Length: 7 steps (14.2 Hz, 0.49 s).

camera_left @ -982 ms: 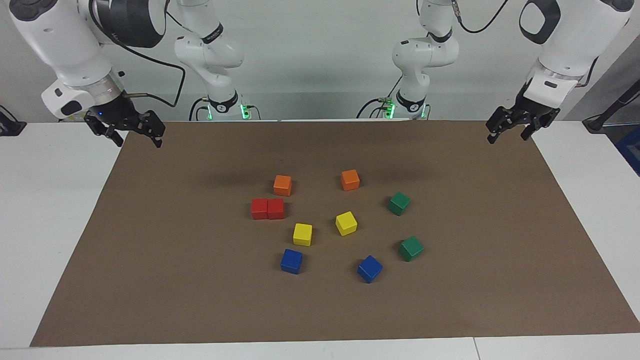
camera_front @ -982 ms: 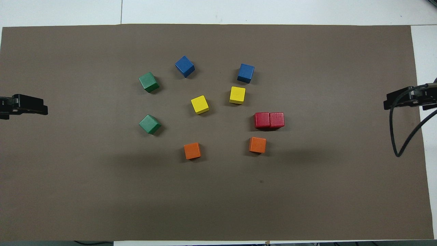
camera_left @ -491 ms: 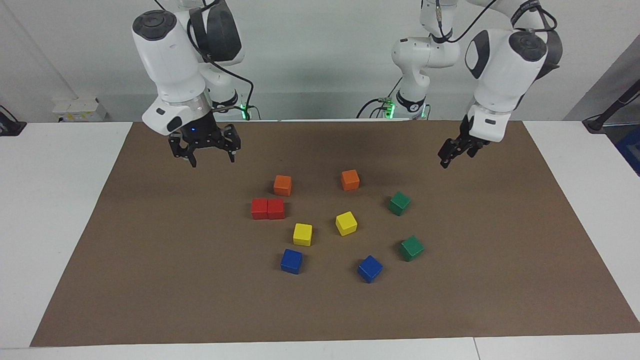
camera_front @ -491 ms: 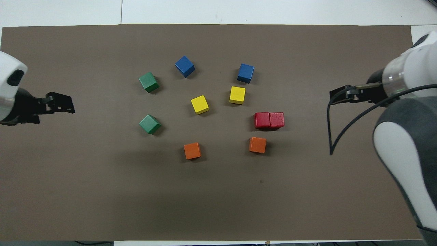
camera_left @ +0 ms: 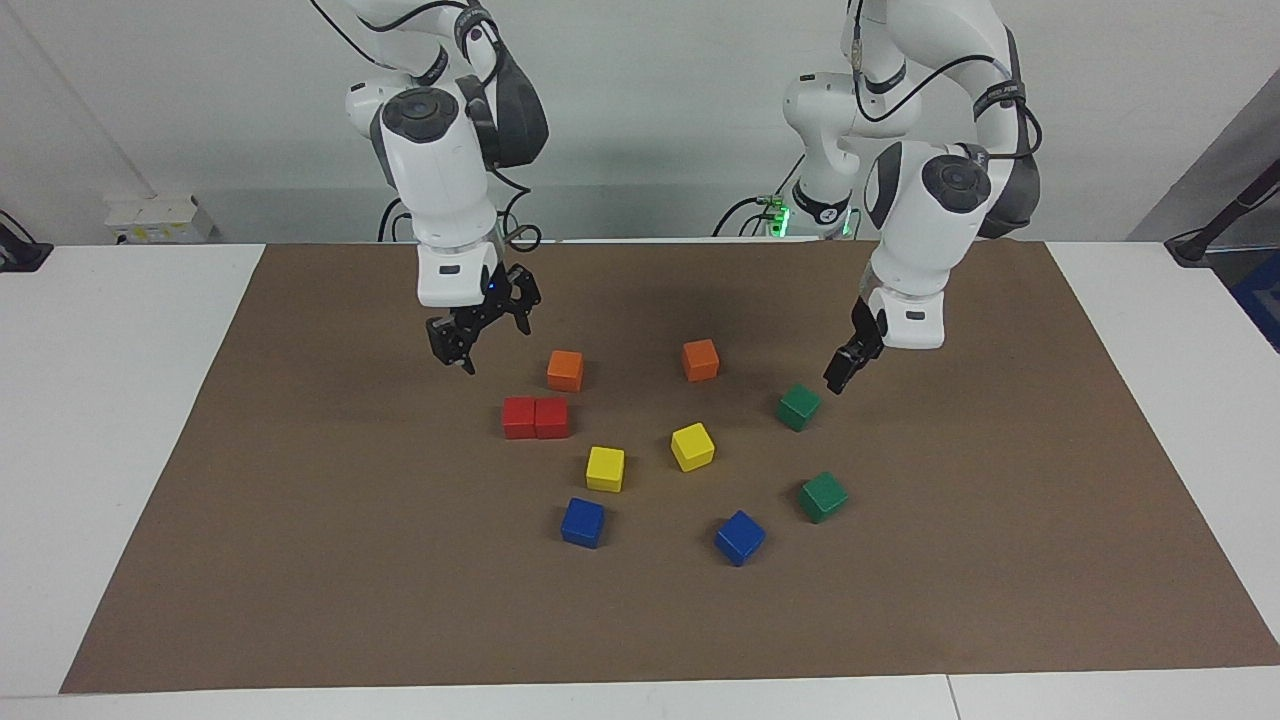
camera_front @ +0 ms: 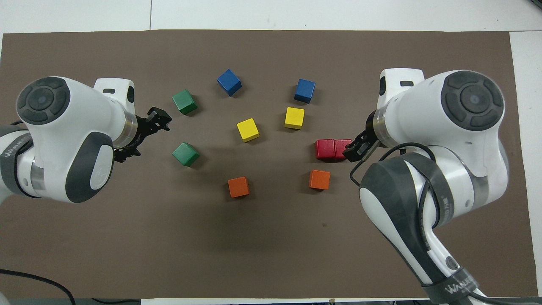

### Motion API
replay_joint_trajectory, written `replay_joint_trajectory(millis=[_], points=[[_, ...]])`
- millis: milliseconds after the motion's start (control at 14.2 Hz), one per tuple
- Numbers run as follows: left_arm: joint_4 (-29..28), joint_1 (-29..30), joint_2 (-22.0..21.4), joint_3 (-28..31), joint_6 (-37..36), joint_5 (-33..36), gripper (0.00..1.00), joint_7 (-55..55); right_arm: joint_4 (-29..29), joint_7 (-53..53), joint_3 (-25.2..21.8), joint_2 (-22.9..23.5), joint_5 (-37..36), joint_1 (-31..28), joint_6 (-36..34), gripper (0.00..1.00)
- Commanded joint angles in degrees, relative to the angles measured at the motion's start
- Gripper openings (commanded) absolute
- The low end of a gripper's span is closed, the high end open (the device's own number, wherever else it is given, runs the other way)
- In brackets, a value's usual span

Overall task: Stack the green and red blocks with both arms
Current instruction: 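Grasp the nearer green cube with the left gripper while the right gripper grasps red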

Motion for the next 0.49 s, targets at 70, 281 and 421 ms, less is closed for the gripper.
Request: replay_joint_trajectory(millis=[70,281,421], points=[[-1.95,-2.34,3.53,0.73,6.98,0.66,1.0,-7.99,-5.21,-11.88,-0.19,-2.35,-0.5,-0.11,3.2,1.0],[-2.04,-2.43,4.76,0.73,8.73,0.66,1.0,-12.56,-8.46,-16.27,-0.1,-2.36,-0.59,0.86,8.63,1.0],[-3.27,-3.3,5.9,0.82,10.84,0.66,1.0,-14.94,-8.91,-16.37,-0.1,-1.92,-0.59,0.86,9.62,1.0]])
